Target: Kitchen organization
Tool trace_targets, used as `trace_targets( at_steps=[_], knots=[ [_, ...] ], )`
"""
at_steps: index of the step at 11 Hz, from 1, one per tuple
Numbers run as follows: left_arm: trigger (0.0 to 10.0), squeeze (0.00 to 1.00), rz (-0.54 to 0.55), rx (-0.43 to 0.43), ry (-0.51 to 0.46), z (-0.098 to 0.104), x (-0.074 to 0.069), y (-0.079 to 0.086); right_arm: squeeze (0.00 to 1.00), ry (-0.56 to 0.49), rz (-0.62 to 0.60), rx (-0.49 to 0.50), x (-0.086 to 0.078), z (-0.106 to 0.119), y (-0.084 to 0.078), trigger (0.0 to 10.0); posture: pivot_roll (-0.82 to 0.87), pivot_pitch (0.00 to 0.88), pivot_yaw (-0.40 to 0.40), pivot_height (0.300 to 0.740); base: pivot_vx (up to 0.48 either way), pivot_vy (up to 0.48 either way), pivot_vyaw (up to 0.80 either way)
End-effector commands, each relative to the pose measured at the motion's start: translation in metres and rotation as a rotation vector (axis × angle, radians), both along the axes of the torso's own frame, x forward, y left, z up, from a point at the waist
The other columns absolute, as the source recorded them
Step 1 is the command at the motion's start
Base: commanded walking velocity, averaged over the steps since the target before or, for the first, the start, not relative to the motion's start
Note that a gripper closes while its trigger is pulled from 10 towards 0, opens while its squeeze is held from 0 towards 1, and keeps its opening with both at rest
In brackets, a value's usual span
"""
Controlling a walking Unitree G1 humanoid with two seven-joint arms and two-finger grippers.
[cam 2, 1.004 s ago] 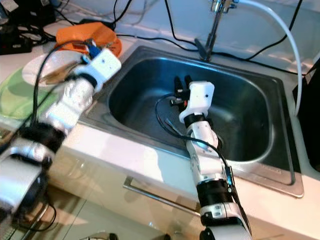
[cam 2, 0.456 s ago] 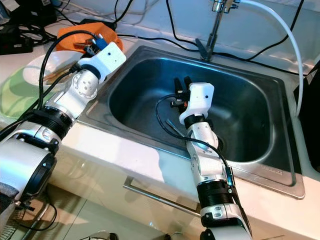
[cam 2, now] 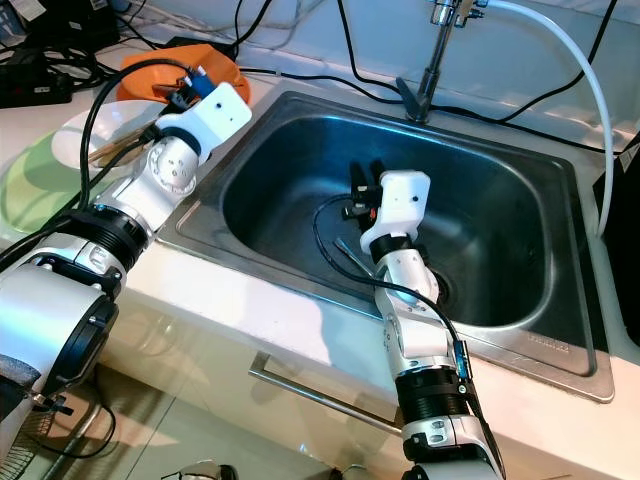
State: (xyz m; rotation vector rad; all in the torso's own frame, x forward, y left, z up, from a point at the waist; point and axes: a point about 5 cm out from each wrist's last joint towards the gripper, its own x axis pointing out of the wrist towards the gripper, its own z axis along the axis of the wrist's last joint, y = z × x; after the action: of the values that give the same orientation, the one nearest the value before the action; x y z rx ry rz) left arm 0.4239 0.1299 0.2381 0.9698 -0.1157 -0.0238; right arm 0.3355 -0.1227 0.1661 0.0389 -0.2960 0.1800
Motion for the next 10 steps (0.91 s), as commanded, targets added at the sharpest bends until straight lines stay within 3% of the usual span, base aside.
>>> trace_targets(
  at_steps=[1, 2, 10],
  knots=[
    [9.2, 0.00, 0.000, -0.016, -0.034, 0.0113, 0.0016, -0.0033, 0.00, 0.007, -0.007, 0.009, -0.0031, -0.0007, -0.0017, 10.0, -0.01, 0.088, -0.034, 0.740, 0.000, 0.000, 0.00],
    [0.0, 0.00, 0.002, -0.021, -0.035, 0.0116, 0.0017, -0.0028, 0.00, 0.010, -0.007, 0.007, -0.0040, -0.0014, -0.0016, 10.0, -0.02, 0.092, -0.034, 0.740, 0.000, 0.000, 0.00],
    [0.0, 0.00, -0.009, -0.030, -0.017, 0.0042, 0.0007, -0.0065, 0.00, 0.044, -0.018, 0.010, -0.0083, -0.0065, -0.0041, 10.0, -0.02, 0.102, -0.038, 0.740, 0.000, 0.000, 0.00]
  ],
)
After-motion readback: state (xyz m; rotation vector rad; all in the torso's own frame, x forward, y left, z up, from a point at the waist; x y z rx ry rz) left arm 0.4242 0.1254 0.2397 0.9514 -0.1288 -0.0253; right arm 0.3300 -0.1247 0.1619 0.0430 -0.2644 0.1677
